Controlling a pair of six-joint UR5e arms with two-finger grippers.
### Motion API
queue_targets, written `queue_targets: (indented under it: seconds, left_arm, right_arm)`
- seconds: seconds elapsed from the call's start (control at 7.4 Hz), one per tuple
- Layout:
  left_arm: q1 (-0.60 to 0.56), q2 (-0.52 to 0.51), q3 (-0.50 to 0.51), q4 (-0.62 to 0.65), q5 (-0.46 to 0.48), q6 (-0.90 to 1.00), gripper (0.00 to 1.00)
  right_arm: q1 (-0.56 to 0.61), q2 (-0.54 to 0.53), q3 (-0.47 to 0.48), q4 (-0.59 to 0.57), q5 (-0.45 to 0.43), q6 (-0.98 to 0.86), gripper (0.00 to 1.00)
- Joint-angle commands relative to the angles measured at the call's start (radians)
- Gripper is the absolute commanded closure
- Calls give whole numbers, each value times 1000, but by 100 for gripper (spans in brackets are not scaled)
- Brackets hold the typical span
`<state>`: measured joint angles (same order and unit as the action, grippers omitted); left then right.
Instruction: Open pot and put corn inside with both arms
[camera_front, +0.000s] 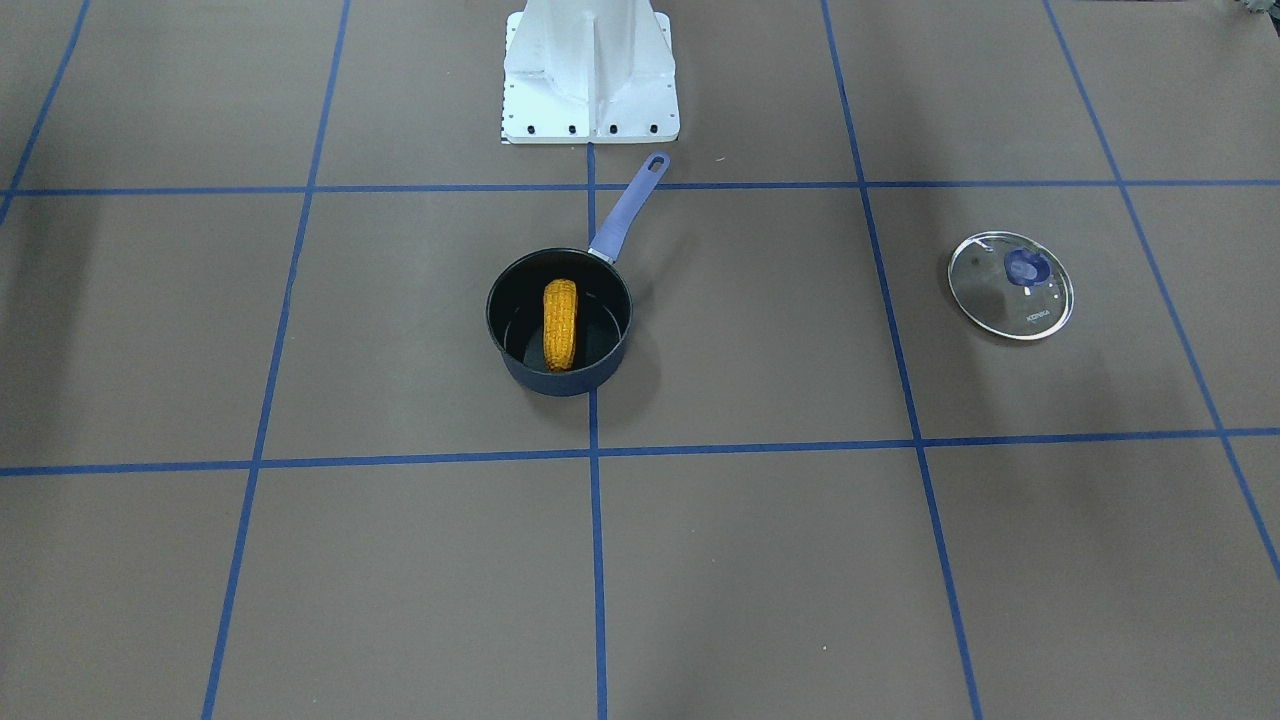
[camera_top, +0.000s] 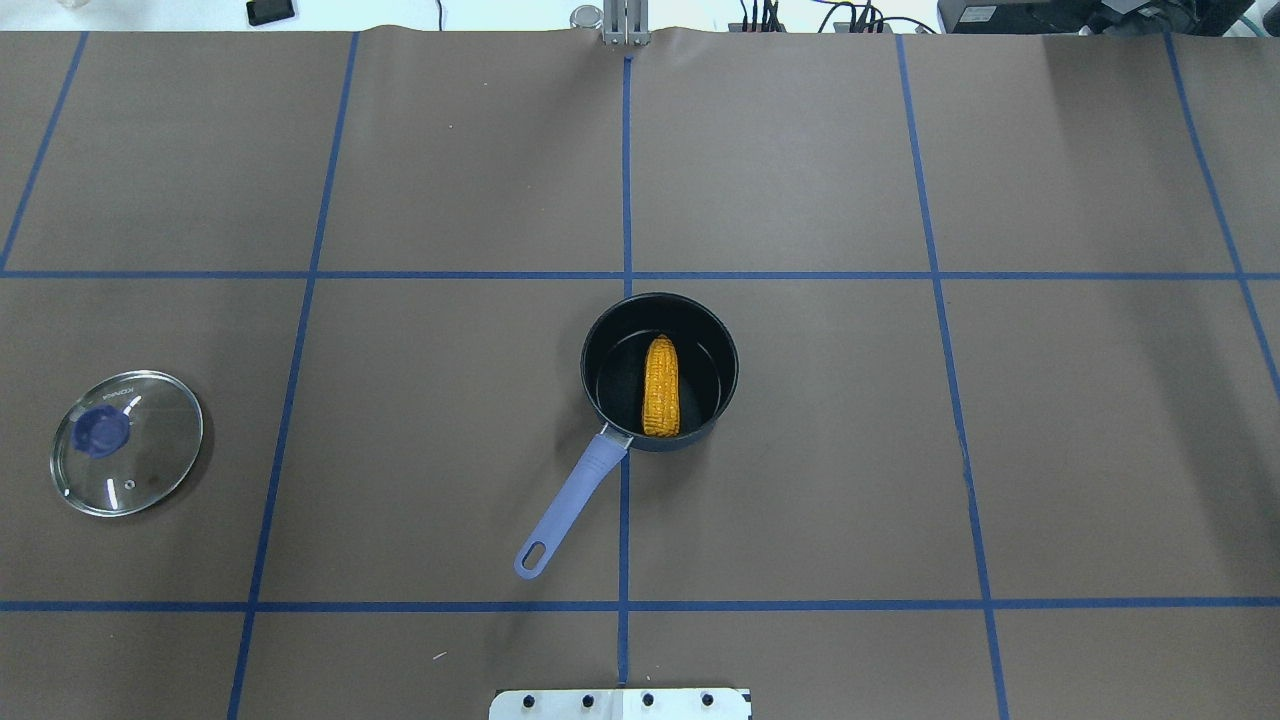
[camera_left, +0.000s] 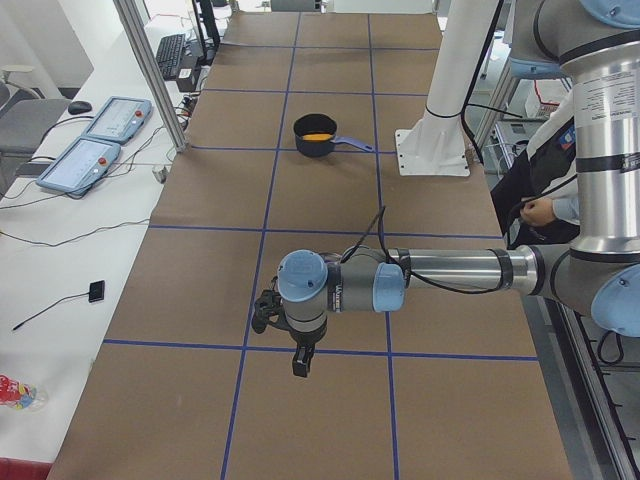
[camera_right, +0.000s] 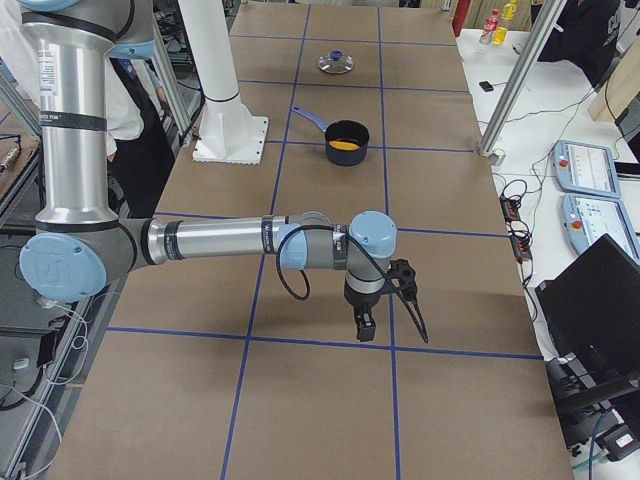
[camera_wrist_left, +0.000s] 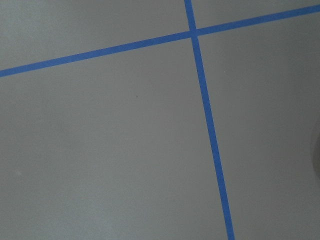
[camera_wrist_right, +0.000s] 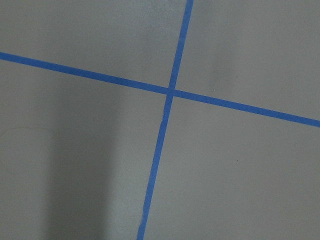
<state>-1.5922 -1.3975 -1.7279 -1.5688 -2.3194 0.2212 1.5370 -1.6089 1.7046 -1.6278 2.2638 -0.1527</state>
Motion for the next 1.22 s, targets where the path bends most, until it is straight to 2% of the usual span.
queue_targets:
  seconds: [0.0, 1.08]
  left_arm:
    - [0, 0, -1, 0, 0, 1, 1]
    - [0, 0, -1, -1, 0, 1, 1]
  right_arm:
    - [0, -2, -2, 9, -4, 2, 0]
    - [3, -8, -8, 9, -26, 27, 0]
